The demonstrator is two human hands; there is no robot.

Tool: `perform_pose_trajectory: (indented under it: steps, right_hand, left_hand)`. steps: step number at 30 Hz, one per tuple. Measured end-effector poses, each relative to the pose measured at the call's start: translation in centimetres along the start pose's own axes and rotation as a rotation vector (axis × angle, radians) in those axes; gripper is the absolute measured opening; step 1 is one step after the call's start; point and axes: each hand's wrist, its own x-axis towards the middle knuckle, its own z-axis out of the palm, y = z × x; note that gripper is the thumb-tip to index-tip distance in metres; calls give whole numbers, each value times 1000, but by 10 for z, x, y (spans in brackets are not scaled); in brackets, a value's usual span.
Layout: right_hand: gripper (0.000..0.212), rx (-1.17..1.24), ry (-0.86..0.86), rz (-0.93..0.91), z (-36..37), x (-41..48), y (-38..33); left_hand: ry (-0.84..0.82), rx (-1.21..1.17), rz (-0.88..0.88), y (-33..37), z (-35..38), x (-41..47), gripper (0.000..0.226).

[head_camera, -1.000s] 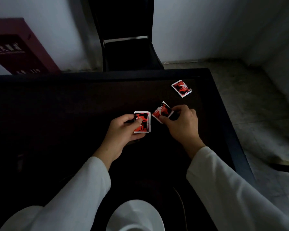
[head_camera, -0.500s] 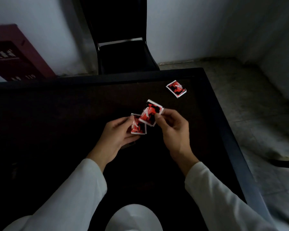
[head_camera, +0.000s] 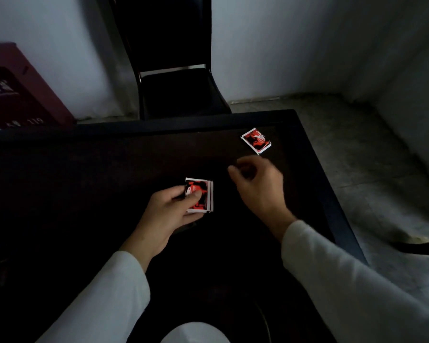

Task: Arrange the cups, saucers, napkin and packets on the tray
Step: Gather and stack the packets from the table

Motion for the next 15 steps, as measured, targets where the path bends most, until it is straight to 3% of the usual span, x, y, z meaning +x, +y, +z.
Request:
perform_pose_trajectory:
  steps: [3, 9, 12, 15]
  right_hand:
    - [43, -174, 111, 25, -19, 47, 6]
    - [49, -338, -20, 155, -26, 85, 18]
    - [44, -227, 41, 153, -24, 81, 17]
    - [33, 76, 143, 243, -24, 74, 15]
  left_hand:
    - [-23, 19, 13, -1, -3, 1, 19]
    - [-36, 51, 19, -3, -5, 3, 18]
    - [-36, 63, 23, -3, -4, 2, 21]
    - [-22, 61, 32, -3, -3, 2, 20]
